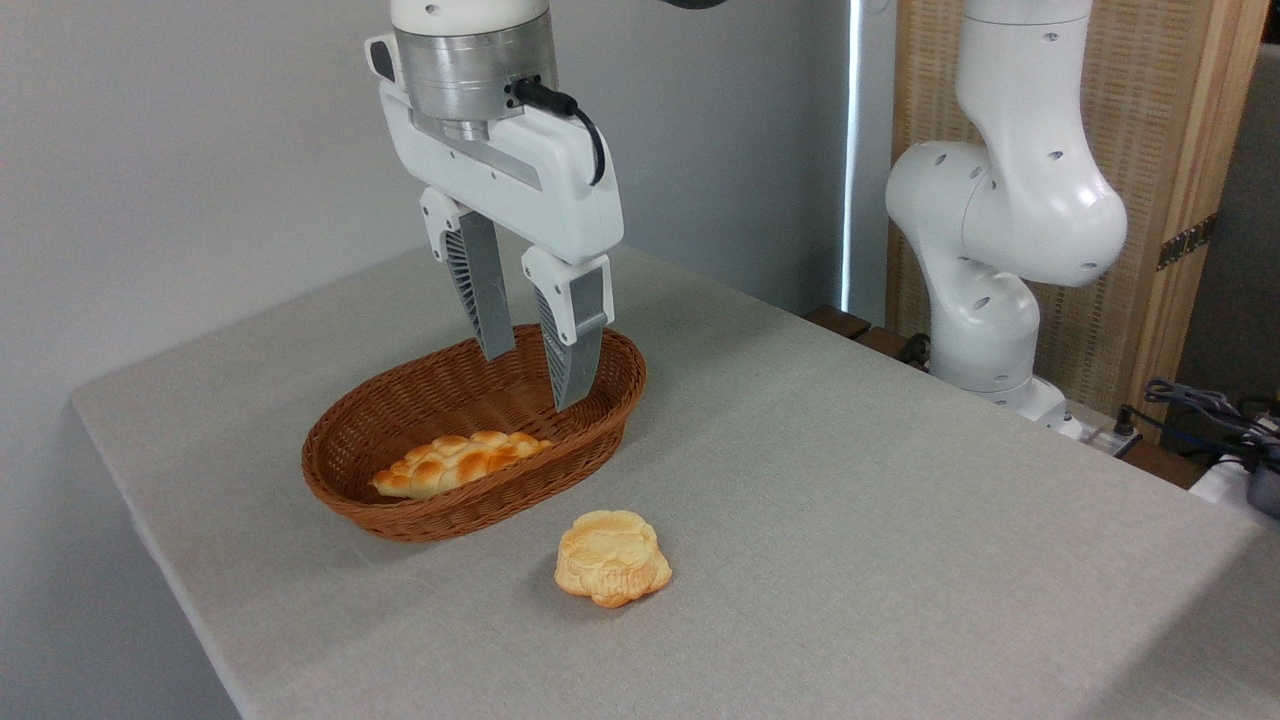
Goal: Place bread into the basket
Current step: 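Move the open gripper over the round bread roll and lower it, then close the gripper on the round bread roll and lift it, then carry the bread roll over the wicker basket and lower it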
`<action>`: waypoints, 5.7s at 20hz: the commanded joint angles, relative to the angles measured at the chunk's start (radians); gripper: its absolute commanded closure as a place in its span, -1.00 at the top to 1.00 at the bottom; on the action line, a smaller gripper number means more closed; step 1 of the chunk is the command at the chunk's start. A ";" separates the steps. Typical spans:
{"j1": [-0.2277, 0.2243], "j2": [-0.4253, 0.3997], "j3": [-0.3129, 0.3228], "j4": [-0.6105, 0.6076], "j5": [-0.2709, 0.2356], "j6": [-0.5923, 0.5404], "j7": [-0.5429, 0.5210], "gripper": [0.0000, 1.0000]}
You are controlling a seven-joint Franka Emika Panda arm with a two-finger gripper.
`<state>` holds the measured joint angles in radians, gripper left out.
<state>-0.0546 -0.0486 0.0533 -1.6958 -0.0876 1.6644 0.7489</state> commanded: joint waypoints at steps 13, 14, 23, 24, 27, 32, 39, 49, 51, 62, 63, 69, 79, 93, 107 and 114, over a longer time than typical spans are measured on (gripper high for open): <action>-0.014 -0.178 0.105 -0.464 0.009 0.437 0.067 1.00; -0.014 -0.178 0.105 -0.482 0.009 0.437 0.067 1.00; -0.030 -0.177 0.106 -0.590 0.008 0.529 0.067 1.00; -0.039 -0.174 0.106 -0.590 0.008 0.534 0.067 1.00; -0.041 -0.171 0.105 -0.593 0.005 0.537 0.067 1.00; -0.048 -0.168 0.106 -0.616 0.002 0.573 0.070 1.00; -0.048 -0.157 0.106 -0.650 0.002 0.658 0.072 1.00; -0.064 -0.136 0.106 -0.651 -0.024 0.713 0.073 1.00; -0.083 -0.126 0.106 -0.651 -0.038 0.715 0.073 1.00; -0.085 -0.114 0.106 -0.651 -0.037 0.715 0.095 0.10; -0.084 -0.114 0.106 -0.651 -0.037 0.715 0.110 0.04; -0.083 -0.114 0.108 -0.653 -0.038 0.713 0.115 0.04; -0.083 -0.123 0.132 -0.644 -0.034 0.706 0.118 0.00; -0.083 -0.140 0.154 -0.506 -0.035 0.476 0.115 -0.30; -0.100 -0.087 -0.082 -0.260 -0.115 0.130 0.041 -0.16; -0.100 -0.036 -0.178 -0.260 -0.004 0.132 -0.072 1.00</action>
<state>-0.1591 -0.0874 -0.1235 -1.9778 -0.1189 1.8177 0.7108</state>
